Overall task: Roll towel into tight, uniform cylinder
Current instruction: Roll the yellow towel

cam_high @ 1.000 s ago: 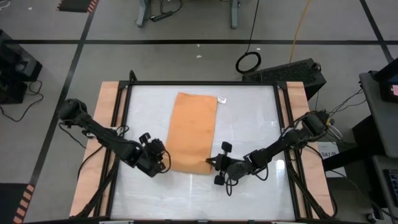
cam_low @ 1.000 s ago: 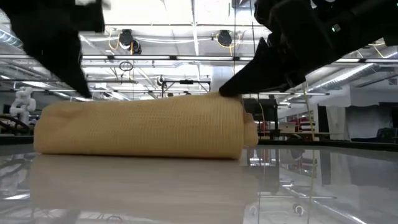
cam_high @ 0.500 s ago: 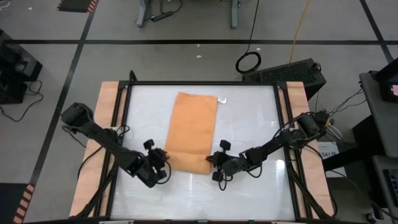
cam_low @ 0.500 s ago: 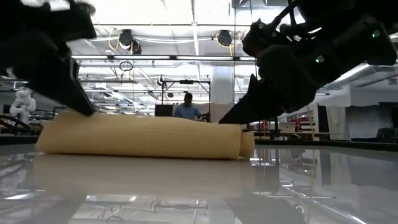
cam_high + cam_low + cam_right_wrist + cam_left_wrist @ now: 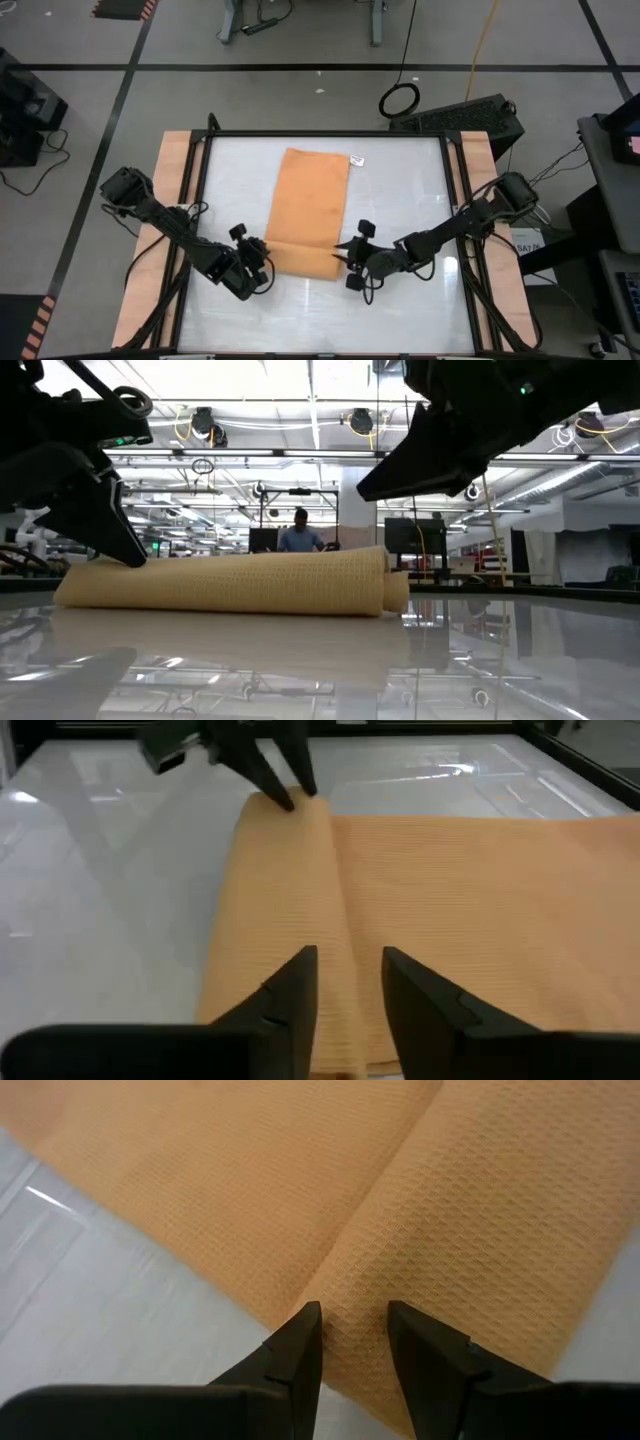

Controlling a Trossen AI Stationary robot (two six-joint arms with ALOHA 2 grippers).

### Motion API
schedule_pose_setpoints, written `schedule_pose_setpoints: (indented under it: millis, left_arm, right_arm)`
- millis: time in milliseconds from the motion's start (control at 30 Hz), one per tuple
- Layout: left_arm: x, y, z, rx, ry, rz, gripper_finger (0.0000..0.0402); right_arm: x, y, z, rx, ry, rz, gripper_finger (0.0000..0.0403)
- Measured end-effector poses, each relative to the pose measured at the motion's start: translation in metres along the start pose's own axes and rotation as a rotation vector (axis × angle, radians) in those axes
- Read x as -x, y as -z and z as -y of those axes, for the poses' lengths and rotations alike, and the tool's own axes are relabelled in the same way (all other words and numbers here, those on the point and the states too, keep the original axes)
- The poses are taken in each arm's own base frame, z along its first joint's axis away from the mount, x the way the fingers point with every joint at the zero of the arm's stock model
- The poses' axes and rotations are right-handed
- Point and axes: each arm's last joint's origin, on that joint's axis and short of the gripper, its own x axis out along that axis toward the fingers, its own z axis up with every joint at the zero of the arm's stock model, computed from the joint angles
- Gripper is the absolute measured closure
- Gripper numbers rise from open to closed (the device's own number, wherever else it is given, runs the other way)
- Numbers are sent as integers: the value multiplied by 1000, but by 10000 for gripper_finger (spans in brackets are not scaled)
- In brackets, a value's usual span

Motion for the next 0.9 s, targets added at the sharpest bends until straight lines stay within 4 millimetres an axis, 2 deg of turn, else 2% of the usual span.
schedule_pose_setpoints:
  millis: [167,300,467,600,767,900]
  left_arm:
    - [3,-3,0,-17,10,-4,279]
    - [17,-18,1,-35,60,33,279]
    - [31,-32,-1,-78,78,124,279]
    - [14,-22,-10,-139,23,84,279]
    - [-11,4,-19,-107,43,42,279]
    - [-20,13,-24,-63,49,56,279]
  right_arm:
    - [-7,3,-8,15,-102,27,278]
    - [-30,18,-15,-23,-131,99,285]
    - [-59,45,-6,-83,-87,72,316]
    - [-72,60,1,-143,-95,33,353]
    - [-75,64,1,-161,-117,12,393]
    - [-74,64,0,-157,-120,9,399]
